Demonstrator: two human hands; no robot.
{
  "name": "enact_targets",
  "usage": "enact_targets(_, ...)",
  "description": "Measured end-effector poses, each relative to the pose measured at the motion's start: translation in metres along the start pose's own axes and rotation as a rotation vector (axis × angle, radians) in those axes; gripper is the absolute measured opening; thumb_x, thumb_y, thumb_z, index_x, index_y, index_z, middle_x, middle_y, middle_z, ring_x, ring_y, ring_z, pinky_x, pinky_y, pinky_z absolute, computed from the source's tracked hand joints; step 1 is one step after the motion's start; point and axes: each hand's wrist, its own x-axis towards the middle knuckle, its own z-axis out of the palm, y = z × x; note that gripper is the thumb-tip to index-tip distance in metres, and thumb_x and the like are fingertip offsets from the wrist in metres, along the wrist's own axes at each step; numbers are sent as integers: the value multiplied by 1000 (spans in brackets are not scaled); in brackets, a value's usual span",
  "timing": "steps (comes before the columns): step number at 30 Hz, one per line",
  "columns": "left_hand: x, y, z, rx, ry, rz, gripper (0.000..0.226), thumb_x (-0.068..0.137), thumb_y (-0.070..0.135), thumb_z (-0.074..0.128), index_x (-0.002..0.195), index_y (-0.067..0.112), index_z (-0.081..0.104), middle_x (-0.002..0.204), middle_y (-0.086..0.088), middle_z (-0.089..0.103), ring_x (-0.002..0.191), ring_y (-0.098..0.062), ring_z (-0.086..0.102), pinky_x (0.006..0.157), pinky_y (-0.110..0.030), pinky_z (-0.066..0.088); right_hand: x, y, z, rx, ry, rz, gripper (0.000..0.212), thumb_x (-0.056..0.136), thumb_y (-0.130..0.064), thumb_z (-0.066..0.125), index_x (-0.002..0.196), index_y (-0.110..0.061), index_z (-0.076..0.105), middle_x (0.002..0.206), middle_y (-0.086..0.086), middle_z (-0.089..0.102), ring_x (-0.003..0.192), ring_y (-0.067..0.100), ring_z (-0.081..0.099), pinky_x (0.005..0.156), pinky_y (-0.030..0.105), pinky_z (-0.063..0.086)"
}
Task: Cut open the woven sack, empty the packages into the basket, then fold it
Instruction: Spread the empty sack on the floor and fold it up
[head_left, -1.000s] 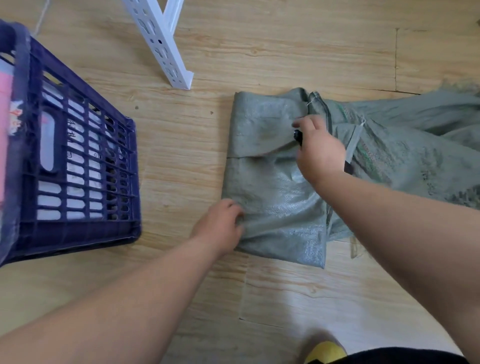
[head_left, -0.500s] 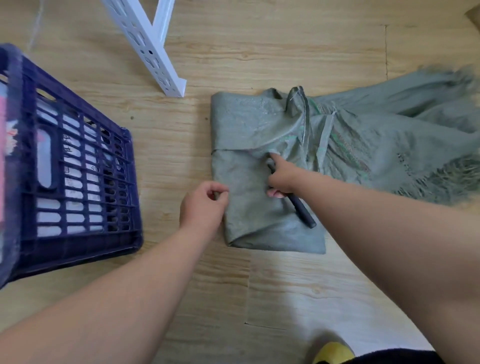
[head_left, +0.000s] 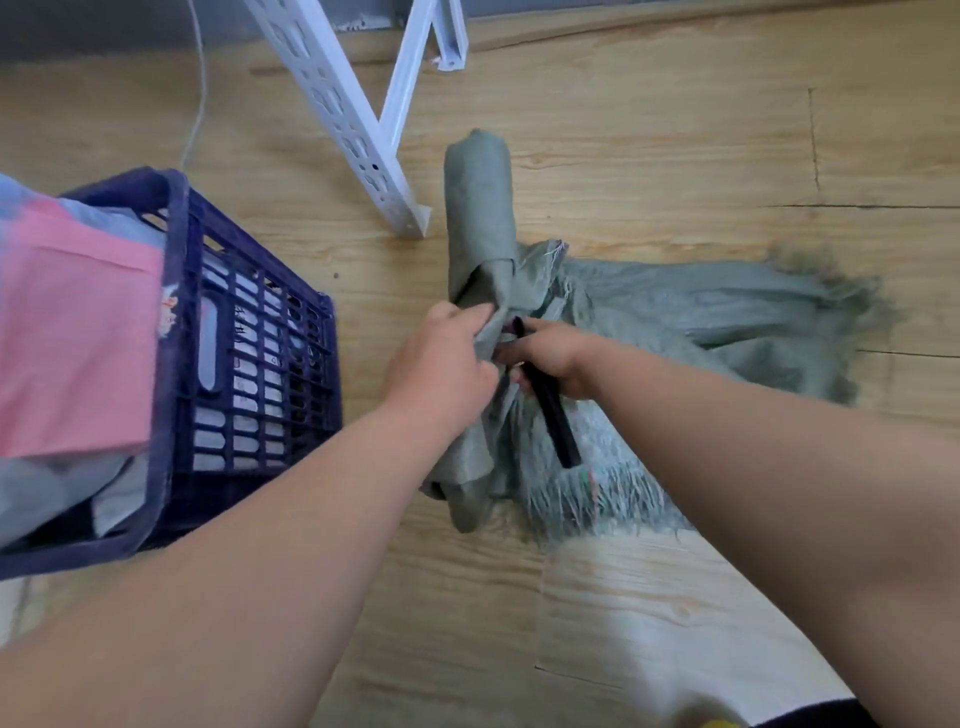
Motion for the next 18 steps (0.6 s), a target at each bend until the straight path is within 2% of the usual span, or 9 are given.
enact_targets(3,0,17,22,118,-51,107,64,86,22,55,146,34,35,138,5,39,116,-27,53,94,-38,47,-9,0,-39,-69,344,78,14,92,-1,53,89,-10,64,60,4,58,38,11,40,35,17,33)
enact_targets(5,0,28,46,42,-226,212,71,87,35,58,150,30,27,146,2,36,126,-25,47,101,-39,43,-23,2,-71,-162,582,159,19,92,-8,51,74,-11,56,57,4,62,53,16,48,47,22,49)
enact_targets(7,0,34,70,-49,-496,261,79,87,54,57,152,24,24,154,-2,33,137,-23,37,112,-40,33,-43,2,-95,-262,856,164,9,91,-13,52,88,-8,59,86,9,66,79,24,59,75,29,53)
enact_targets(9,-2,30,91,-40,-682,265,79,86,62,53,150,22,30,156,-1,32,143,-21,30,116,-41,27,-61,-1,-100,-248,1107,-5,22,91,-14,49,111,-9,58,103,8,63,94,26,59,82,35,51)
enact_targets(10,-4,26,100,-31,-694,272,75,86,61,55,148,23,36,155,1,34,143,-20,29,117,-40,27,-67,-5,-94,-240,1144,-165,25,91,-13,48,114,-12,57,103,4,62,94,25,59,80,35,50)
enact_targets(12,-6,14,108,-38,-545,280,62,87,52,59,141,25,46,151,3,40,142,-17,32,116,-37,28,-75,-14,-72,-375,1055,-389,27,91,-13,45,114,-21,57,104,-5,64,94,20,61,78,35,52)
enact_targets(14,-7,-1,109,37,-405,282,55,88,45,61,139,27,49,149,3,42,140,-18,33,114,-36,28,-68,-9,-50,-640,894,-448,37,91,-11,43,121,-27,56,114,-4,65,100,21,62,79,37,53)
enact_targets(16,-9,-17,104,202,-477,303,55,88,45,60,139,28,48,151,2,39,140,-21,31,114,-37,28,-53,7,-45,-961,736,-263,46,90,-8,44,132,-27,48,124,3,60,107,28,60,79,37,49)
enact_targets(18,-13,-34,99,254,-587,244,54,88,43,61,138,24,51,150,1,39,139,-22,34,113,-36,31,-44,24,-53,-1177,495,114,48,88,-3,49,134,-15,49,120,11,61,103,31,61,72,36,49)
